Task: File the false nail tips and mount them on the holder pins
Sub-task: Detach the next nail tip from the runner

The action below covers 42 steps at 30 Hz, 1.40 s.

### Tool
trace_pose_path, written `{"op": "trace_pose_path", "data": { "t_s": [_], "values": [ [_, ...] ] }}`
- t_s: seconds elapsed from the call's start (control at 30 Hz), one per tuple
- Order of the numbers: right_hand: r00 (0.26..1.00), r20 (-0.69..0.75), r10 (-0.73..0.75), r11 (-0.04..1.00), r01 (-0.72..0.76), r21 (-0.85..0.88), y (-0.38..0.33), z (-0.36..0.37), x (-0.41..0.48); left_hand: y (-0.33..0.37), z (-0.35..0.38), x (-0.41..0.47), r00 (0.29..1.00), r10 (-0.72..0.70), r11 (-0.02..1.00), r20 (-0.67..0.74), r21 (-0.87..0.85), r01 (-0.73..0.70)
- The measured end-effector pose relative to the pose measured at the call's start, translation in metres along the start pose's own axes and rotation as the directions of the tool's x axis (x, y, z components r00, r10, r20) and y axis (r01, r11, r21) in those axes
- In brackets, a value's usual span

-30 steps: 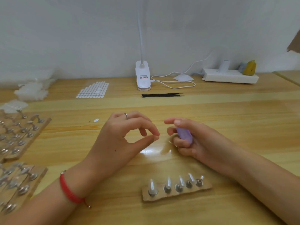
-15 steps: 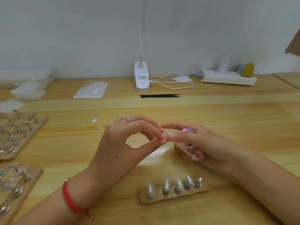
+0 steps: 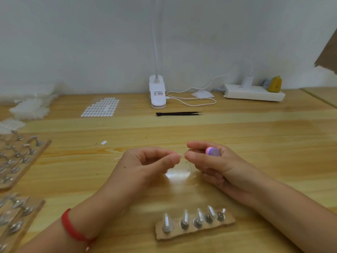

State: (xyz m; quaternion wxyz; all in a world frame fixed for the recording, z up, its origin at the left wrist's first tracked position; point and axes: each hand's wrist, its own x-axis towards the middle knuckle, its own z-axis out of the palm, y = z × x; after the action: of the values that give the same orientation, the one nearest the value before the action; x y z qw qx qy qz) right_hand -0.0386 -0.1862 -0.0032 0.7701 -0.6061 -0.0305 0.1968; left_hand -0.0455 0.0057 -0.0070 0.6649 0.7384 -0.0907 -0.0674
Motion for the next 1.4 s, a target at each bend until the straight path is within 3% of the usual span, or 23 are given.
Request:
{"op": "trace_pose_path", "data": {
  "t_s": [0.1,0.2,0.27,0.37,0.6,0.7,0.8,0.87,0.93,1.0,1.1,1.17,1.23,1.4],
  "values": [
    [0.996,0.081,0.041,0.999,-0.040,-0.017,-0.005,0.001,-0.002,-0.002,-0.001,0.002,0.983,-0.078,0.983,0.166,-0.149,0.103],
    [0.989,0.116,0.090,0.995,-0.084,-0.053,-0.007,-0.002,-0.002,-0.003,0.001,0.002,0.973,-0.086,0.977,0.213,-0.172,0.124],
    [0.990,0.111,0.087,0.996,-0.084,-0.032,-0.006,-0.003,-0.002,-0.002,0.003,0.000,0.984,-0.083,0.980,0.158,-0.164,0.109],
    [1.000,0.026,0.012,1.000,-0.013,0.023,-0.001,0.001,-0.001,0.000,0.007,-0.002,0.998,-0.059,0.993,-0.033,-0.100,0.055],
    [0.982,-0.180,-0.061,0.998,0.057,-0.026,0.005,0.012,-0.001,-0.002,0.010,-0.006,0.954,0.250,0.956,-0.168,0.202,-0.215],
    [0.976,-0.203,-0.076,0.996,0.065,-0.057,0.007,0.014,-0.003,-0.007,0.009,-0.006,0.896,0.431,0.849,-0.111,0.386,-0.361],
    [0.977,-0.201,-0.065,0.997,0.054,-0.060,0.007,0.014,-0.004,-0.011,0.006,-0.004,0.802,0.597,0.664,0.008,0.557,-0.499],
    [0.981,-0.188,-0.054,0.997,0.044,-0.059,0.006,0.013,-0.004,-0.011,0.002,-0.003,0.761,0.645,0.554,0.066,0.646,-0.526],
    [0.986,-0.158,-0.055,0.998,0.047,-0.050,0.006,0.013,-0.006,-0.012,-0.001,-0.002,0.753,0.653,0.507,0.077,0.694,-0.511],
    [0.987,-0.141,-0.078,0.997,0.074,-0.030,0.005,0.014,-0.007,-0.010,0.000,-0.003,0.823,0.568,0.633,0.003,0.638,-0.439],
    [0.984,-0.129,-0.120,0.993,0.120,-0.007,0.005,0.015,-0.008,-0.004,0.004,-0.005,0.985,0.147,0.965,-0.092,0.234,-0.122],
    [0.984,-0.115,-0.134,0.991,0.135,0.002,0.005,0.015,-0.008,0.002,0.003,-0.004,0.993,-0.120,0.993,0.019,0.005,0.120],
    [0.988,-0.100,-0.119,0.993,0.119,-0.007,0.005,0.014,-0.007,0.007,0.000,-0.002,0.963,-0.229,0.962,0.140,-0.115,0.246],
    [0.999,0.034,-0.023,1.000,0.023,0.011,0.000,0.006,-0.005,0.006,-0.002,0.000,0.949,-0.160,0.963,0.273,-0.170,0.211]
  ]
}}
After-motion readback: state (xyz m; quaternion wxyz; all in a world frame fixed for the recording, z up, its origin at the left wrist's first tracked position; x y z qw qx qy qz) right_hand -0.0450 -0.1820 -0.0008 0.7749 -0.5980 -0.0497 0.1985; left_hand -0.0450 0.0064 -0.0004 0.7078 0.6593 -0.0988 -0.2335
